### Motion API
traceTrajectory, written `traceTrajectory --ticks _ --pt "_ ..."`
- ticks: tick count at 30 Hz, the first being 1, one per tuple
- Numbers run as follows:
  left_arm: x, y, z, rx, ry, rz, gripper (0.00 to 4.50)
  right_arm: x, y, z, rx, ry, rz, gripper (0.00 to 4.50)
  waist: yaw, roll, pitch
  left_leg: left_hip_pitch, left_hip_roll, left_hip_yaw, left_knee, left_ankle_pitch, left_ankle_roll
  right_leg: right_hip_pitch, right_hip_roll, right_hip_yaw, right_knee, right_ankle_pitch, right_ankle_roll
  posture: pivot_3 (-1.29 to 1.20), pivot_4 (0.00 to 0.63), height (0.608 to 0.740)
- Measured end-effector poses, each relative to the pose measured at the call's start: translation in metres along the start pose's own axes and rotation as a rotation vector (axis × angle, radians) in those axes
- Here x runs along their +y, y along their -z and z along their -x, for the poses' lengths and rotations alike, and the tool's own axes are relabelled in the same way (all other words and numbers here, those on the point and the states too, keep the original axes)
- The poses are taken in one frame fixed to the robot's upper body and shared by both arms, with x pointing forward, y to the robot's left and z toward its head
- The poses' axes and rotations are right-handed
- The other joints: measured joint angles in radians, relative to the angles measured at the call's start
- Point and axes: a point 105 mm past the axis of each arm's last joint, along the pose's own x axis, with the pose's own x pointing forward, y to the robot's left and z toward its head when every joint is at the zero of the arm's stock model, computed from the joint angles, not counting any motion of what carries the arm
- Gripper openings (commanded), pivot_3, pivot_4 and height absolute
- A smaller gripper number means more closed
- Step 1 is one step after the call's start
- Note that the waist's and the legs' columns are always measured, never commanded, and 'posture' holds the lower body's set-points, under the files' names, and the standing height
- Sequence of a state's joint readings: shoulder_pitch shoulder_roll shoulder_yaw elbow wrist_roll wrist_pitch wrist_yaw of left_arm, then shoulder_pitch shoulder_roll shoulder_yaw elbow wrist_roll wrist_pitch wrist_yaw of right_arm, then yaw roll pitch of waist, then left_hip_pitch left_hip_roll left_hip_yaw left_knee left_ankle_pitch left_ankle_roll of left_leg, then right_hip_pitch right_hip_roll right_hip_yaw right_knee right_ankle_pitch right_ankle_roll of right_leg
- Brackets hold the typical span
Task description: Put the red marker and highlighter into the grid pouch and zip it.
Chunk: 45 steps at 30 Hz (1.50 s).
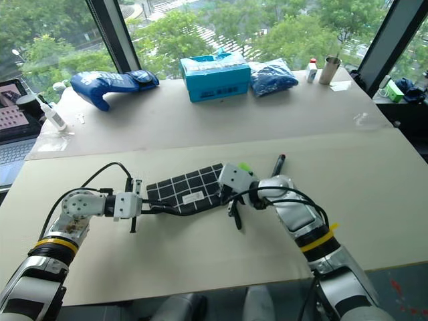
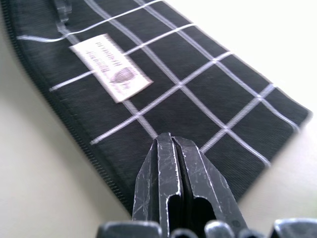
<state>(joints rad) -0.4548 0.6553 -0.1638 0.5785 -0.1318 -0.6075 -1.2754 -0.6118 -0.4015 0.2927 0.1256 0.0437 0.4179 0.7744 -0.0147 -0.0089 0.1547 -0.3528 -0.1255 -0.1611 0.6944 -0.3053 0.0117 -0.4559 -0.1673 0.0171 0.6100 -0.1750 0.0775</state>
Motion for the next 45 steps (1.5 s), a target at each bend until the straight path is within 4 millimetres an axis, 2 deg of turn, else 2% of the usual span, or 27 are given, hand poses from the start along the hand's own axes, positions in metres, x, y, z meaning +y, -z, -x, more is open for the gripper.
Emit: traceTrajectory --ticks 2,4,7,12,15,18,22,26,30,37,40,45 --pt "0.001 -0.001 0.000 -0.005 -0.013 0.038 0.00 -0.029 -0.014 0.008 -0.056 0.122 -0.038 1.50 -0.003 0.000 0.000 -0.001 0.000 0.000 0.000 0.000 0.000 -0.001 0.001 0.001 0.001 0.001 0.000 0.00 0.150 0.740" --pt "0.000 -0.001 0.000 -0.007 -0.037 0.083 0.00 -0.056 -0.031 0.025 -0.116 0.219 -0.068 2.22 -0.003 0.000 0.000 -0.001 0.000 0.000 0.000 0.000 0.000 -0.001 0.001 0.000 0.001 0.002 0.000 0.00 0.150 0.740" --pt "0.003 0.000 0.003 -0.002 -0.085 0.134 0.00 -0.071 -0.035 0.047 -0.149 0.266 -0.135 3.21 -0.003 0.000 0.000 -0.001 0.001 0.000 -0.001 0.000 0.000 -0.001 0.002 0.000 0.000 0.002 0.000 0.00 0.150 0.740" --pt "0.011 0.000 0.014 -0.006 -0.197 0.237 0.00 -0.087 -0.025 0.091 -0.133 0.290 -0.249 3.21 -0.004 0.000 0.000 -0.001 0.001 0.000 -0.001 -0.001 0.000 -0.001 0.002 0.000 0.000 0.002 0.000 0.00 0.150 0.740" --pt "0.016 -0.003 0.018 -0.017 -0.237 0.261 0.00 -0.086 -0.022 0.102 -0.124 0.284 -0.260 3.21 -0.007 0.000 0.000 -0.001 0.002 0.002 -0.001 -0.002 0.000 -0.002 0.002 0.000 0.000 0.002 0.000 0.00 0.150 0.740" --pt "0.025 -0.005 0.024 -0.029 -0.297 0.292 0.00 -0.074 -0.017 0.108 -0.094 0.229 -0.239 3.21 -0.006 0.000 0.000 -0.001 0.002 0.003 0.000 -0.002 0.000 -0.002 0.002 0.000 0.000 0.002 0.000 0.00 0.150 0.740" --pt "0.034 -0.006 0.027 -0.054 -0.366 0.340 0.00 -0.034 -0.008 0.096 -0.037 0.062 -0.181 3.21 -0.006 0.000 0.000 -0.001 0.002 0.004 0.001 -0.003 0.000 -0.002 0.001 0.000 0.000 0.002 0.000 0.00 0.150 0.740" --pt "0.037 -0.009 0.025 -0.067 -0.384 0.352 0.00 -0.017 -0.001 0.077 0.012 0.008 -0.132 3.21 -0.004 -0.001 0.000 -0.001 0.002 0.005 0.001 -0.003 0.000 -0.002 0.001 0.001 -0.001 0.002 0.000 0.00 0.150 0.740" --pt "0.038 -0.014 0.021 -0.093 -0.386 0.352 0.00 -0.023 0.005 0.043 0.062 0.077 -0.121 3.21 -0.005 -0.001 0.000 0.000 0.002 0.006 0.001 -0.003 -0.001 -0.003 0.001 0.001 -0.001 0.003 -0.001 0.00 0.150 0.740" --pt "0.038 -0.019 0.018 -0.119 -0.388 0.364 0.00 -0.053 -0.012 0.015 0.062 0.206 -0.048 3.21 -0.005 -0.001 0.000 -0.001 0.002 0.005 0.001 -0.003 -0.001 -0.003 0.001 0.000 -0.001 0.003 -0.001 0.00 0.150 0.740" --pt "0.038 -0.021 0.017 -0.123 -0.389 0.359 0.00 -0.054 -0.013 0.008 0.058 0.205 -0.055 3.21 -0.006 -0.001 0.000 -0.001 0.002 0.005 0.001 -0.003 -0.001 -0.003 0.001 0.000 -0.001 0.003 -0.001 0.00 0.150 0.740" --pt "0.037 -0.022 0.016 -0.129 -0.392 0.357 0.00 -0.045 -0.013 -0.003 0.051 0.163 -0.078 3.21 -0.008 -0.001 0.000 -0.001 0.002 0.005 0.001 -0.003 -0.001 -0.003 0.001 0.000 0.000 0.003 -0.001 0.00 0.150 0.740"
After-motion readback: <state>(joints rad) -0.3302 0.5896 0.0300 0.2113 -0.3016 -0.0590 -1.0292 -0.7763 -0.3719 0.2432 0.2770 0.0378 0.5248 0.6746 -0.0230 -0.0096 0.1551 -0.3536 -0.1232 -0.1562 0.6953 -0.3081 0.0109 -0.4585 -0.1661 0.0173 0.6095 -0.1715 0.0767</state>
